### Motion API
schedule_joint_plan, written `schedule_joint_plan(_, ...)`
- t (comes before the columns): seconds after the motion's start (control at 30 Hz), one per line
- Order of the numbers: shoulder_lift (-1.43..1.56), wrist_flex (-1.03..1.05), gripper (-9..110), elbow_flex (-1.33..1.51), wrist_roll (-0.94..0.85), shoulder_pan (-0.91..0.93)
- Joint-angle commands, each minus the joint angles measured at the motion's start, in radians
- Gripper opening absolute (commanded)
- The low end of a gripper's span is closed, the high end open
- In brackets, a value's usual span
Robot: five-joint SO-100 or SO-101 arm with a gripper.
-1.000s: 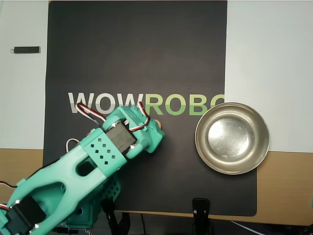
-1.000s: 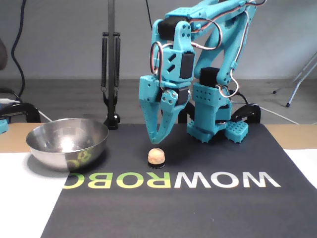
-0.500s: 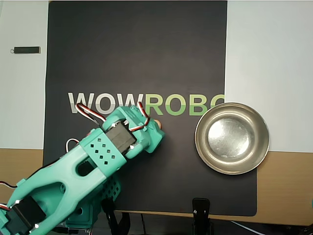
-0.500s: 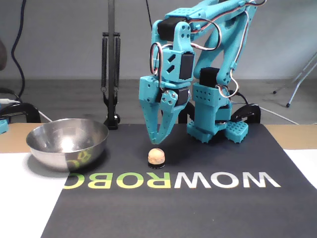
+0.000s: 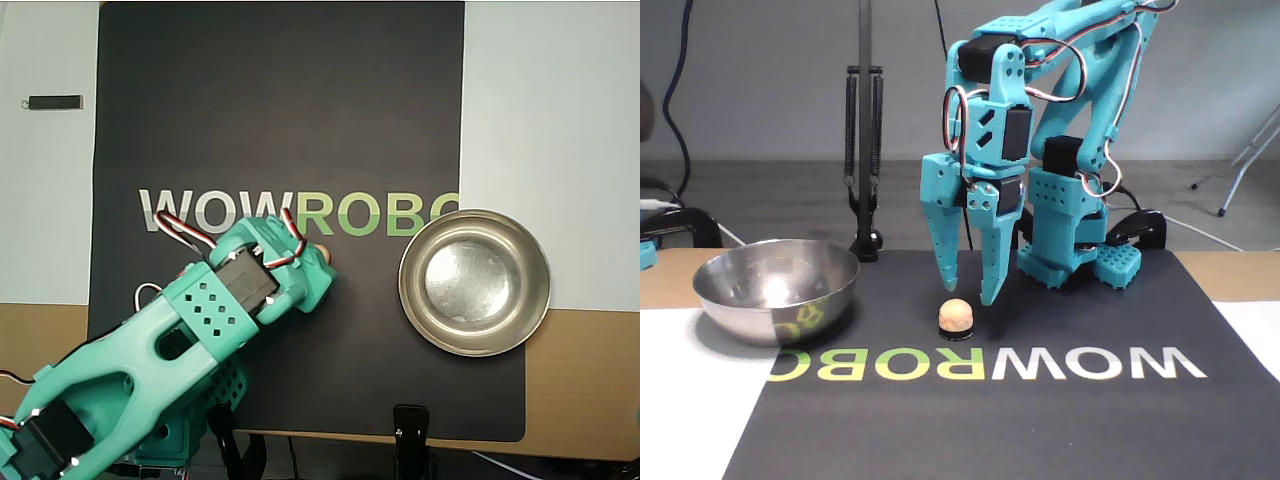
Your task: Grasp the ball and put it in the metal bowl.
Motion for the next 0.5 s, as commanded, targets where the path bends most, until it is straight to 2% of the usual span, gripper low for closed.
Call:
schedule_joint_plan(0.0, 0.012, -0.008, 54, 0.000, -0.002, -0.002)
schedule_joint_plan(0.47, -0.055, -0.025, 54, -0.028, -0.003, 0.041)
